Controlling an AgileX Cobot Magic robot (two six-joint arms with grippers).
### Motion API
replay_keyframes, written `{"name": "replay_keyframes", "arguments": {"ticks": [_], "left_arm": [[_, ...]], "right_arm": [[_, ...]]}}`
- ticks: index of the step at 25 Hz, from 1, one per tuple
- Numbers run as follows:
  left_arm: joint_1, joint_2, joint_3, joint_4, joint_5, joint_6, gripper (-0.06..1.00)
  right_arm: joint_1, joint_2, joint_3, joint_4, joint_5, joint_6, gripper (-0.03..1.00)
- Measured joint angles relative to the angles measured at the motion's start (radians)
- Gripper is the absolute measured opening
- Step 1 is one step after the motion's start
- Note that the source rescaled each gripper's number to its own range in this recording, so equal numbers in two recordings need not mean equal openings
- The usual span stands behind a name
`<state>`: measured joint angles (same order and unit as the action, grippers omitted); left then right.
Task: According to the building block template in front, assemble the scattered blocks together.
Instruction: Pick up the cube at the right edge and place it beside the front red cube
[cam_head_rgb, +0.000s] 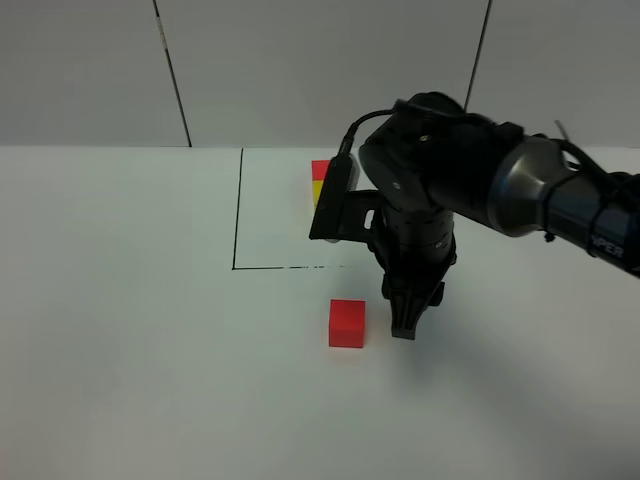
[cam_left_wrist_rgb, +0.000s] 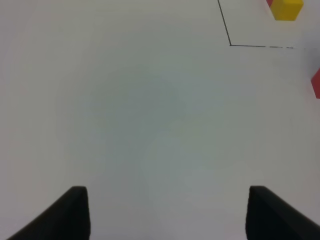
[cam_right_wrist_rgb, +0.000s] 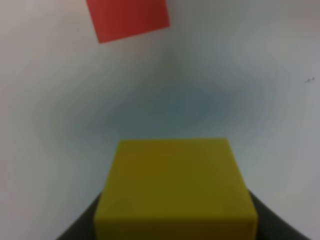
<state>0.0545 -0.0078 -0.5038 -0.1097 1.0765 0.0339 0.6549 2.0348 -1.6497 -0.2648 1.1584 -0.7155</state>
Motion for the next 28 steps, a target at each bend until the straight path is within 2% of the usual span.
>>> {"name": "replay_keyframes", "arguments": {"ticks": [4,17,28], "left_arm": [[0.0,0.0,0.0,0.0,0.0,0.0,0.47],[0.0,0.0,0.0,0.001,0.0,0.0,0.47],[0.0,0.0,0.0,0.002,0.0,0.0,0.47]], "right_arm": [[0.006,0.096,-0.058,0.0,0.05,-0.036,0.0],[0.003,0.185,-0.076,0.065,0.056,-0.093,0.0],[-0.045,0.212,-0.076,0.121,-0.004,-0.142,0.0]]}}
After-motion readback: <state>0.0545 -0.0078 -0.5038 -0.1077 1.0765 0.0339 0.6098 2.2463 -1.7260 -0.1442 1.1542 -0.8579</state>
